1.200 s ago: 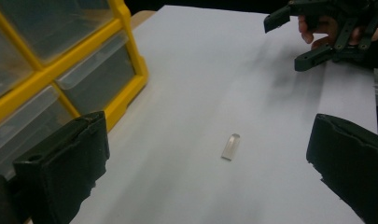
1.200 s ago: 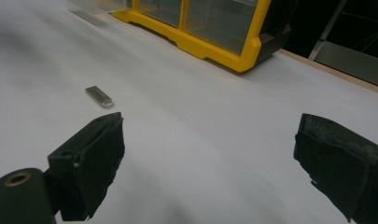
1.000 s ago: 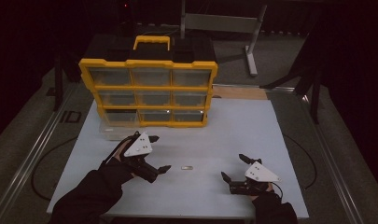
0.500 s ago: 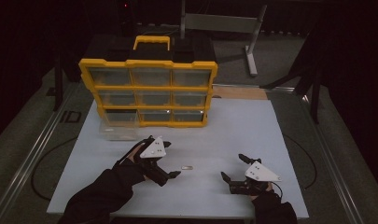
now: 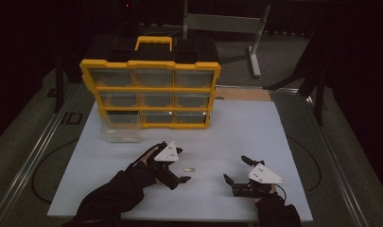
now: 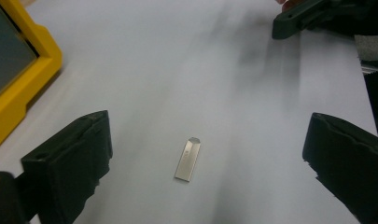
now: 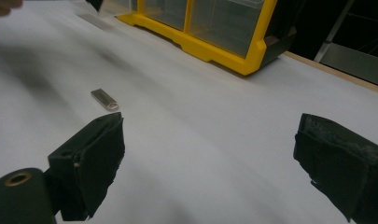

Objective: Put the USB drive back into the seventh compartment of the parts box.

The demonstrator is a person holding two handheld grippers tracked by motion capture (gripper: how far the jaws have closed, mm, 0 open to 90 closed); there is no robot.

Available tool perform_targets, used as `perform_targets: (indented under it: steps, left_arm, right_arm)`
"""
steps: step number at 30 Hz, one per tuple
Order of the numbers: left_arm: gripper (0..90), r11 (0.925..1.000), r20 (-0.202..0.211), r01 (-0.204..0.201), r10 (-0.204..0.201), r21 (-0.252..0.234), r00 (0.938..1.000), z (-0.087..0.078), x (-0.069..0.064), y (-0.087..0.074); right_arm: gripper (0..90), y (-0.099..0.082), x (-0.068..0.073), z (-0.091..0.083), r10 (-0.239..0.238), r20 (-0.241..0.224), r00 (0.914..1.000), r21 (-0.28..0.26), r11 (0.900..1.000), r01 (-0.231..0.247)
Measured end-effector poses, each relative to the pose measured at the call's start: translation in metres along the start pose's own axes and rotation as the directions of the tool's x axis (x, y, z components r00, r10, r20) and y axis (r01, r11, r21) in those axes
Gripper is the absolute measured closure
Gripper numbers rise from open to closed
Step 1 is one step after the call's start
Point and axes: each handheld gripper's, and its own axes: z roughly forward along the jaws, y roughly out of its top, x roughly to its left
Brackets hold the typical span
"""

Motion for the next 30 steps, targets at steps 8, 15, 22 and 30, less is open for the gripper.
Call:
perform_targets:
  steps: [8,15,22,30]
  left_arm:
    - [9.2,0.9997,0.017,0.011,-0.012,0.024,0.9998,0.014,0.007,-0.004]
    - [15.2,0.9977,0.035,0.043,-0.045,0.053,0.9984,0.023,0.013,-0.010]
    - [21.0,0.9961,0.040,0.033,-0.036,0.082,0.9985,0.029,0.015,-0.015]
    - [40.1,0.9922,0.043,0.021,-0.027,0.123,0.9987,0.037,0.014,-0.018]
  right_arm:
    - [8.7,0.000,0.000,0.000,-0.003,-0.002,1.0000,0.003,1.0000,0.003]
    - [8.8,0.000,-0.001,0.000,0.004,-0.001,1.0000,0.000,1.0000,-0.004]
    - [8.8,0.000,0.000,0.000,0.001,-0.004,1.0000,0.001,1.0000,-0.001]
    - [8.8,0.000,-0.001,0.001,0.004,-0.004,1.0000,0.000,1.0000,-0.004]
